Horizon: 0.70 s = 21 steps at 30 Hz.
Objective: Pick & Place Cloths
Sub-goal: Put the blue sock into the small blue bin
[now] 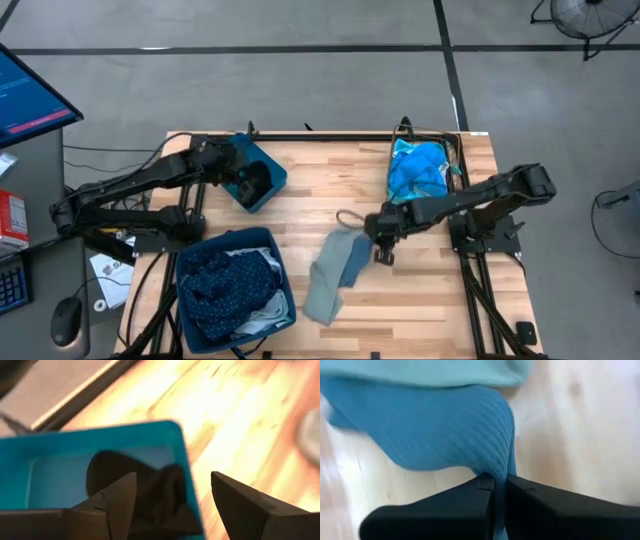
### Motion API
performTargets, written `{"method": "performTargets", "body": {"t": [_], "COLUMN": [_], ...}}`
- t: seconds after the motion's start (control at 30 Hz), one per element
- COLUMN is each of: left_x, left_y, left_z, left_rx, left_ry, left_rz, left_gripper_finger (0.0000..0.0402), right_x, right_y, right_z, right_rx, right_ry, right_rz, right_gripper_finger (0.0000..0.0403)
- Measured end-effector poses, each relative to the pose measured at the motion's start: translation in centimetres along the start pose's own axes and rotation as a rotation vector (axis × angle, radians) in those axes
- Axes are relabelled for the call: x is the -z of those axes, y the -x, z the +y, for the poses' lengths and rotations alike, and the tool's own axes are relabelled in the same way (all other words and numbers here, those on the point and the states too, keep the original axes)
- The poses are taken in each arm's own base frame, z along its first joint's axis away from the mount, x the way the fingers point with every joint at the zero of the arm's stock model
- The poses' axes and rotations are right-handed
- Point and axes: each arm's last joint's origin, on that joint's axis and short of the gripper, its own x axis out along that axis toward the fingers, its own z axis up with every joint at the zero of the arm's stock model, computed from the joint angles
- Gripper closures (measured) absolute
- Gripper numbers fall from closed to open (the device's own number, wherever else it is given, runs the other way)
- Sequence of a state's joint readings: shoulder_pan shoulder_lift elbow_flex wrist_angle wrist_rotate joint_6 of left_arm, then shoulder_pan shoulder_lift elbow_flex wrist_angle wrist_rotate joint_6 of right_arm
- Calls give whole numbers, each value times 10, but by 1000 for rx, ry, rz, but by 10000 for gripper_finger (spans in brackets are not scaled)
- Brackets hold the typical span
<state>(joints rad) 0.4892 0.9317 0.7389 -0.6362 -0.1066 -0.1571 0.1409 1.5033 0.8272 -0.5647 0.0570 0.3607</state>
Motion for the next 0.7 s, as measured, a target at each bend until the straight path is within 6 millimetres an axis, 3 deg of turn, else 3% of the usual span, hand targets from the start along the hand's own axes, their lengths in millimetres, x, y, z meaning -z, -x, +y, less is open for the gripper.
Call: {"method": "performTargets", "body": {"t": [0.23,0.43,0.57,0.7], "left_x": [-10,-22,-36,-50], "left_y": [27,45,51,51], "left_z": [1,-3,-8,-17], "left_rx": [40,199,337,416], "left_ry": [31,82,76,49], "left_rz": [-182,-367,-511,-624], "left_gripper_finger": [173,167,148,125], "right_x": [-24,-50,-71,-96], "right_y": [58,104,120,123], "right_z": [-22,-36,-44,-52], "right_rx": [-16,-7,23,46], "right_ry": [-71,-62,-40,-40], "right_rz": [-231,-418,-497,-568], "right_gripper_finger": [400,401,402,402]}}
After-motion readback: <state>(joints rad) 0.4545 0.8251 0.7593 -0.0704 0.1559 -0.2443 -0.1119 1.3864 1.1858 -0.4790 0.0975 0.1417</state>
